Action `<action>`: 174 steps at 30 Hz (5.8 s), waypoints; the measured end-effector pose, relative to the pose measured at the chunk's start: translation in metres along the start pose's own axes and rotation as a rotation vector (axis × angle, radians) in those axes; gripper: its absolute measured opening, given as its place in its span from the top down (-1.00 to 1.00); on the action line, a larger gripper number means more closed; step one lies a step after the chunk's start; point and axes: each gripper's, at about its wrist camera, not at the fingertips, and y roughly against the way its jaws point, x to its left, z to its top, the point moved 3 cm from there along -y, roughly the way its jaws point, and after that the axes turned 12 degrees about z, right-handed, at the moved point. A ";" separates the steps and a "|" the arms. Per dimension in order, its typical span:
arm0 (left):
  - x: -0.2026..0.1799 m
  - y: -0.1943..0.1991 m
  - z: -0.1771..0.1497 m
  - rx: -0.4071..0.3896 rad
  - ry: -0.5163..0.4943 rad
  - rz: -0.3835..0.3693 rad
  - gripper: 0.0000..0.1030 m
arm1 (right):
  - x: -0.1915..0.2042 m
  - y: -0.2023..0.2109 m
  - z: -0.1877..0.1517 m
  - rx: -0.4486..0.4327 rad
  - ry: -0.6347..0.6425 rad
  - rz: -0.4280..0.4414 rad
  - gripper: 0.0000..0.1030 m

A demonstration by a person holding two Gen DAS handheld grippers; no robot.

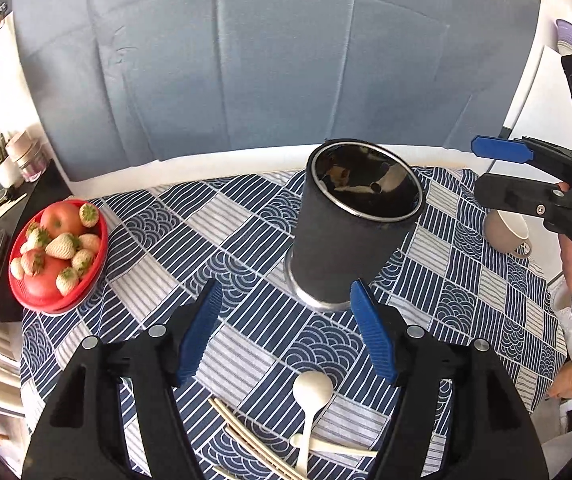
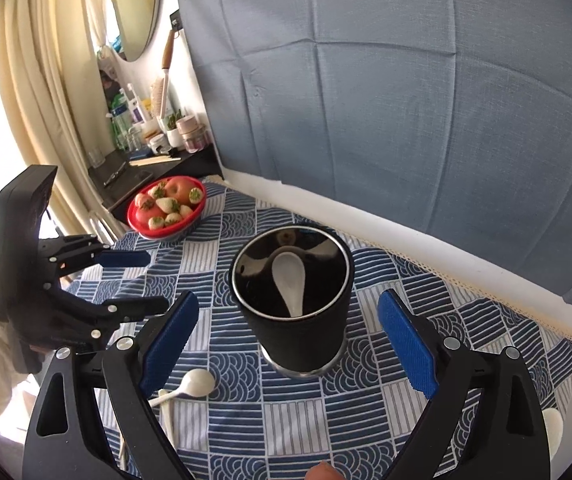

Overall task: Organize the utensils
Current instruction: 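Withdraw the right tool and move the left tool toward the chopsticks, then grasp one wooden chopstick with the left tool while the right tool grasps another, then lift both chopsticks upright and carry them over the black holder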

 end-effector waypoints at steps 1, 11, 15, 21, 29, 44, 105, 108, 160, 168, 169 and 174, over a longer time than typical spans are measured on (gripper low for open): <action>0.004 0.003 -0.005 0.006 0.010 0.012 -0.31 | 0.003 -0.001 -0.003 0.012 0.002 0.006 -0.69; 0.033 0.026 -0.068 0.066 0.114 0.110 -0.35 | 0.043 -0.015 -0.043 0.125 0.053 0.049 -0.70; 0.038 0.033 -0.092 0.091 0.142 0.141 -0.37 | 0.060 -0.019 -0.063 0.170 0.082 0.064 -0.71; 0.041 0.041 -0.128 0.134 0.173 0.171 -0.40 | 0.077 -0.025 -0.089 0.216 0.082 0.085 -0.71; 0.040 0.043 -0.167 0.196 0.207 0.204 -0.51 | 0.093 -0.027 -0.121 0.264 0.086 0.105 -0.71; 0.050 0.016 -0.197 0.315 0.271 0.264 -0.73 | 0.114 -0.057 -0.150 0.351 0.089 0.146 -0.71; 0.124 -0.007 -0.224 0.527 0.649 0.238 0.91 | 0.118 -0.240 -0.098 0.637 0.106 0.140 0.00; 0.128 -0.005 -0.219 0.511 0.619 0.252 0.91 | 0.118 -0.246 -0.098 0.655 0.075 0.145 0.01; 0.108 -0.007 -0.060 0.253 0.262 0.116 0.91 | 0.089 -0.093 0.002 0.214 -0.019 0.001 0.91; 0.085 0.005 -0.014 0.203 0.224 0.079 0.91 | 0.071 -0.040 0.031 0.091 -0.049 -0.018 0.91; 0.082 0.006 -0.010 0.199 0.222 0.075 0.91 | 0.068 -0.034 0.034 0.078 -0.050 -0.022 0.91; 0.065 0.013 0.013 0.177 0.194 0.102 0.91 | 0.054 -0.009 0.045 0.026 -0.049 -0.020 0.91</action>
